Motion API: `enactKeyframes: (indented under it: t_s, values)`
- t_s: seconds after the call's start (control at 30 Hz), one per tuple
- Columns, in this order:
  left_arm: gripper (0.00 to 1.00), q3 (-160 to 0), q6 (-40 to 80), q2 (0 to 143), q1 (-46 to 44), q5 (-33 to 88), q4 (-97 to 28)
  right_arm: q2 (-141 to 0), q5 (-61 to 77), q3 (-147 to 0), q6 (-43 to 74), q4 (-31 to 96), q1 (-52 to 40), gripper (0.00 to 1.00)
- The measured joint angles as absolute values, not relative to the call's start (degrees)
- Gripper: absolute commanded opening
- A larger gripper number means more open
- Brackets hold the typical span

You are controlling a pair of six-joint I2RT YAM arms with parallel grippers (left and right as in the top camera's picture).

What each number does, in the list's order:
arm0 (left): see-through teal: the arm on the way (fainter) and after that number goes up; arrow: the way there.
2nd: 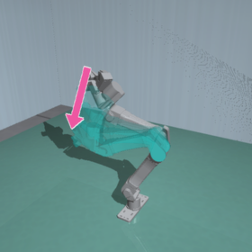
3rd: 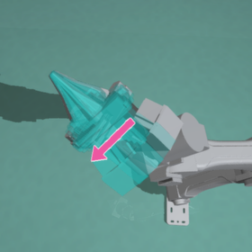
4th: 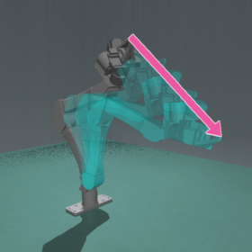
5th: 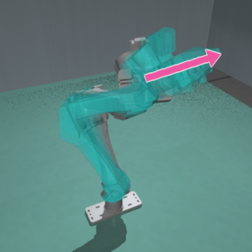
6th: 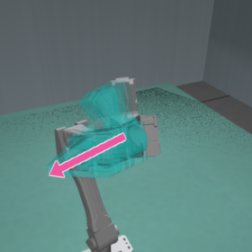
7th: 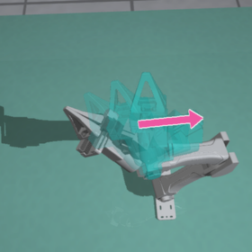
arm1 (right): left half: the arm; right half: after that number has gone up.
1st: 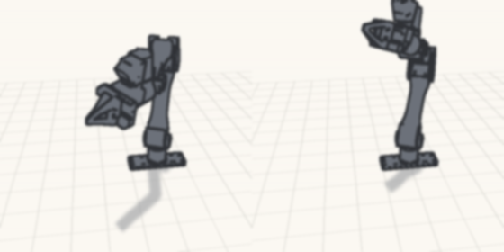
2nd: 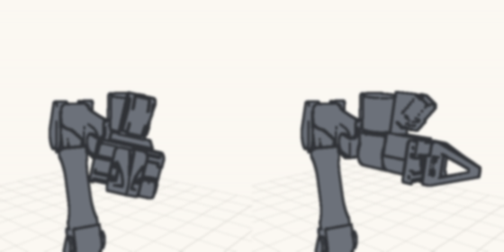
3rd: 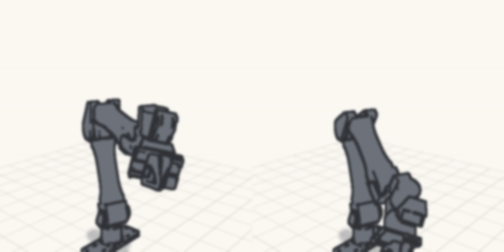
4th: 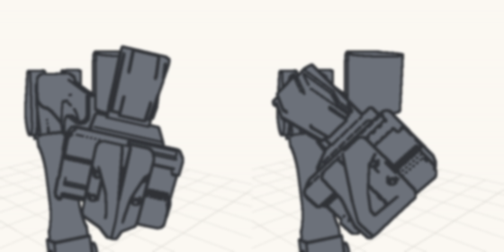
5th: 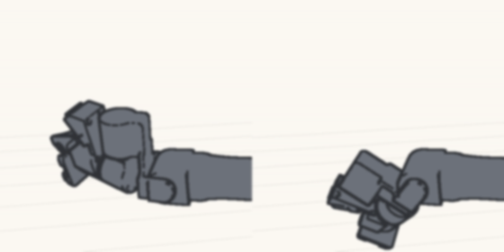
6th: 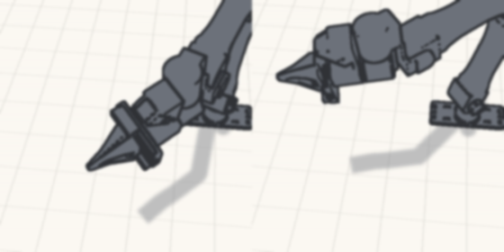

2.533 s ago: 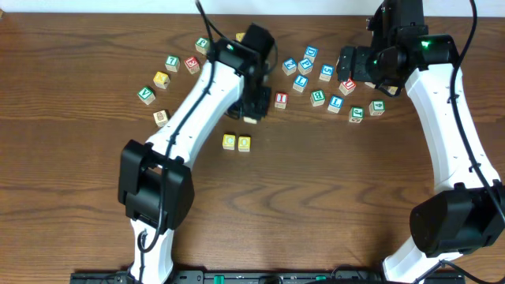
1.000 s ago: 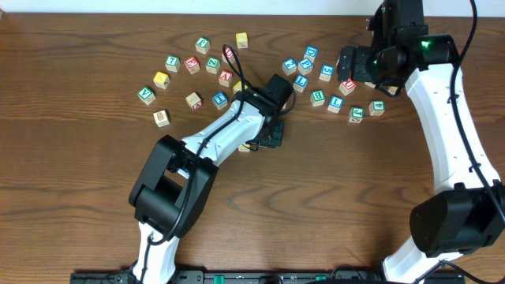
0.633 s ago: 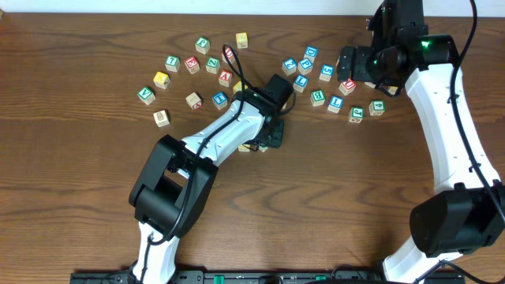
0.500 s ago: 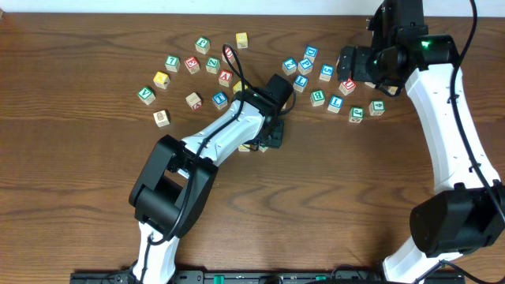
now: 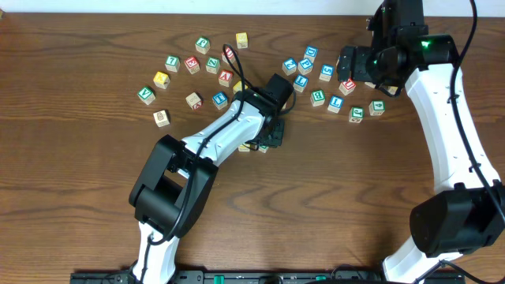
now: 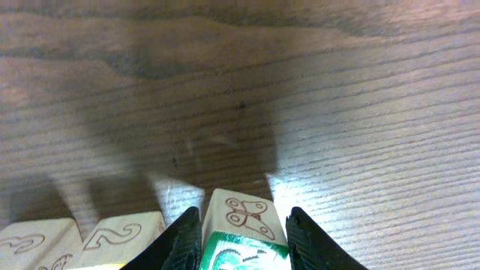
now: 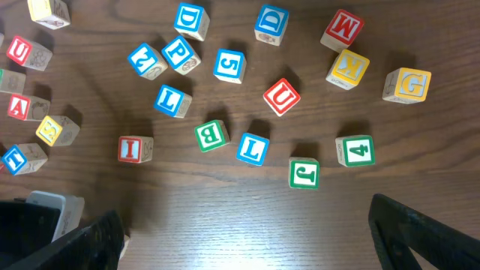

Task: Spell out CORL
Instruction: 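Position the R block beside the O block, lowering it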

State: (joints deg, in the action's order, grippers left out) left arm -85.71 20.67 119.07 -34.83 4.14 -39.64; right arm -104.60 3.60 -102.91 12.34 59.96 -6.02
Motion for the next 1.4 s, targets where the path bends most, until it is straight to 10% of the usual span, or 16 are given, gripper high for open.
enactKeyframes:
  t_s: [1.4]
  values:
    - [0.37,-85.71,-15.99,119.07,-34.83,7.81,-41.63,-104.60,3.60,-102.91,12.34,59.96,-6.02,0.99]
